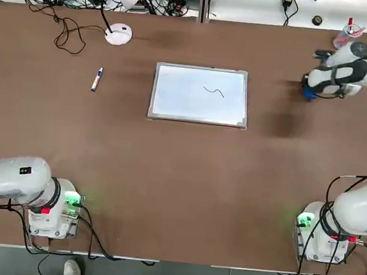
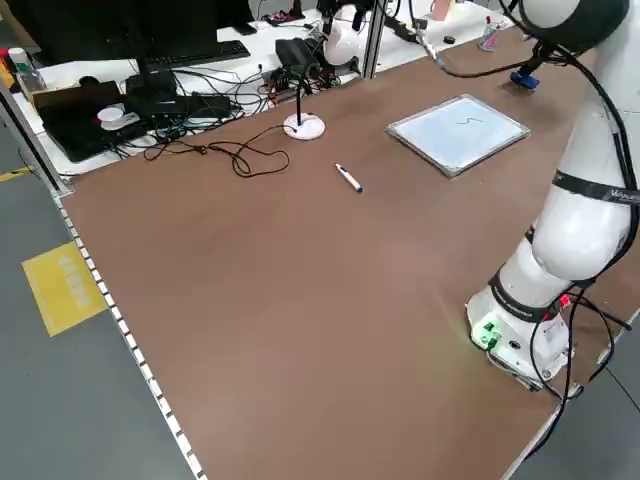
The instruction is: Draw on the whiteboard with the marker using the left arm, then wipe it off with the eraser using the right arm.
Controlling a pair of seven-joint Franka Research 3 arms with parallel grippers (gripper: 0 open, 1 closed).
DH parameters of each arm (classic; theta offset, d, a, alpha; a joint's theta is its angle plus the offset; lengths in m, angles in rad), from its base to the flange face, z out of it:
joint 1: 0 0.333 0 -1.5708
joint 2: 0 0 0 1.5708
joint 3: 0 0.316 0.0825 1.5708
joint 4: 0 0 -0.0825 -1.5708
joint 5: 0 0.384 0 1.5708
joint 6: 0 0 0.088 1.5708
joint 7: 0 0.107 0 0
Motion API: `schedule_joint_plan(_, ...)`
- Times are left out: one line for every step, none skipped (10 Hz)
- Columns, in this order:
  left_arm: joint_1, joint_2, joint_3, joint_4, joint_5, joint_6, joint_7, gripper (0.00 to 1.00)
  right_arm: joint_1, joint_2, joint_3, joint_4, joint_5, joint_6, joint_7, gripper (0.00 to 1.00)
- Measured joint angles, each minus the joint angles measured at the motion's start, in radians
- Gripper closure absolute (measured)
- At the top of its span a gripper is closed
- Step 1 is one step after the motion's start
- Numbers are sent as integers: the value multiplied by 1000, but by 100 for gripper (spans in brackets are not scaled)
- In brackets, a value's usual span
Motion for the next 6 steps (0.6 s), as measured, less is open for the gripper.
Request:
schedule_joint_plan(3,-22,3,3,-21,-14,29,1,49,-15,3,12,0,-24,84,44)
schedule_joint_plan(6,-44,10,3,-41,-30,56,1,93,-29,4,20,0,-40,154,44)
schedule_joint_plan(3,-65,25,1,-57,-49,77,1,136,-40,5,28,0,-54,222,44)
schedule_joint_plan(-15,-89,53,-6,-69,-67,90,1,180,-47,5,38,0,-71,288,44)
schedule_joint_plan(-47,-114,93,-19,-82,-81,93,1,224,-51,5,54,0,-94,351,44)
schedule_joint_plan(-84,-142,138,-41,-108,-92,93,1,271,-54,5,78,0,-127,415,44)
